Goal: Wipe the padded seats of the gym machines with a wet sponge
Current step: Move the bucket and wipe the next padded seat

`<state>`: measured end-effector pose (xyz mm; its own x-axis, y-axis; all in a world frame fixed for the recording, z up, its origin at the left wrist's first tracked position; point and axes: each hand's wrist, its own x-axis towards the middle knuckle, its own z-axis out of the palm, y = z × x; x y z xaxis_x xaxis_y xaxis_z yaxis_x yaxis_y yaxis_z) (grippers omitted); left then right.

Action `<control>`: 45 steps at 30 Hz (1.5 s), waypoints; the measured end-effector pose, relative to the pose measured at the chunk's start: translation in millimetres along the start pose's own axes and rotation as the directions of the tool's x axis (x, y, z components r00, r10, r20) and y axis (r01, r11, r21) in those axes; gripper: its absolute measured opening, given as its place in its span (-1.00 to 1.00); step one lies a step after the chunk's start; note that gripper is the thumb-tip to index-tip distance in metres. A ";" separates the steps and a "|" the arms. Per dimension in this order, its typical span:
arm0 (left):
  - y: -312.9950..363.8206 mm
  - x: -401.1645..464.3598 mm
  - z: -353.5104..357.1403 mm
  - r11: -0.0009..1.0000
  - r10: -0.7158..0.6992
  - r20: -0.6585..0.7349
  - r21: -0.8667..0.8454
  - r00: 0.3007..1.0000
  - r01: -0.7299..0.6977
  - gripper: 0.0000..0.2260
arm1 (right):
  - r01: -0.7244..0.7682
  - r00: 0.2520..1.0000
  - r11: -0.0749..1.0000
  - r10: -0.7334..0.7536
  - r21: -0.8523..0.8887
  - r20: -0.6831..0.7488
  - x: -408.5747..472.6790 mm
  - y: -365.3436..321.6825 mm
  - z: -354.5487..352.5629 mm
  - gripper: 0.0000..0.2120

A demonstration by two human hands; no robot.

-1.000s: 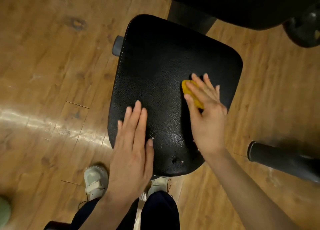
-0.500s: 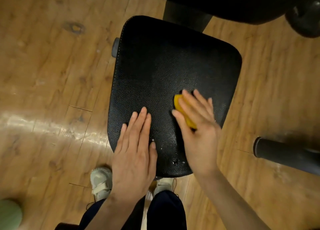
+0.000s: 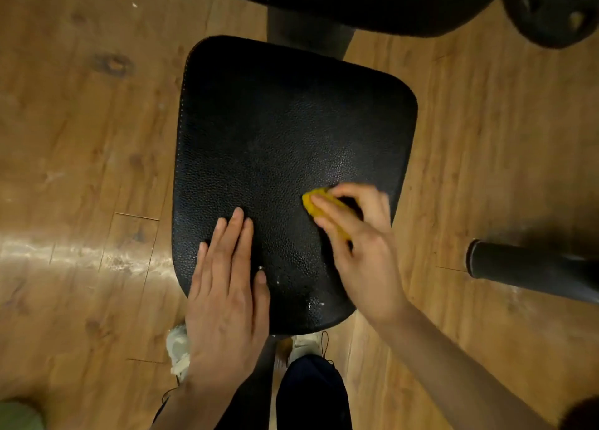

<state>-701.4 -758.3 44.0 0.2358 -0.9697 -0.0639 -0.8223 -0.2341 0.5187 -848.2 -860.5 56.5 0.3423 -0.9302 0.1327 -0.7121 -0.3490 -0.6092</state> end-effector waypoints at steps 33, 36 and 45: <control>45.3 38.9 13.2 0.975 0.222 0.103 -0.004 0.969 -0.223 -0.48 | -0.234 0.936 0.947 0.281 0.222 -0.213 -40.1 4.3 5.1 -0.71; 46.1 41.7 16.5 0.966 0.254 0.117 0.021 0.960 -0.258 -0.48 | -0.245 0.922 0.940 0.302 0.237 -0.241 -0.1 27.1 3.5 -0.73; 61.2 60.6 24.4 0.942 0.322 0.127 0.053 0.938 -0.330 -0.50 | -0.282 0.906 0.899 0.364 0.334 -0.215 -39.6 12.0 10.7 -0.66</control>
<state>-750.1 -833.1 51.1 -0.1090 -0.9940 -0.0013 -0.8801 0.0959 0.4650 -863.7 -826.7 35.6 -0.0808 -0.9945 0.0664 -0.5320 -0.0133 -0.8466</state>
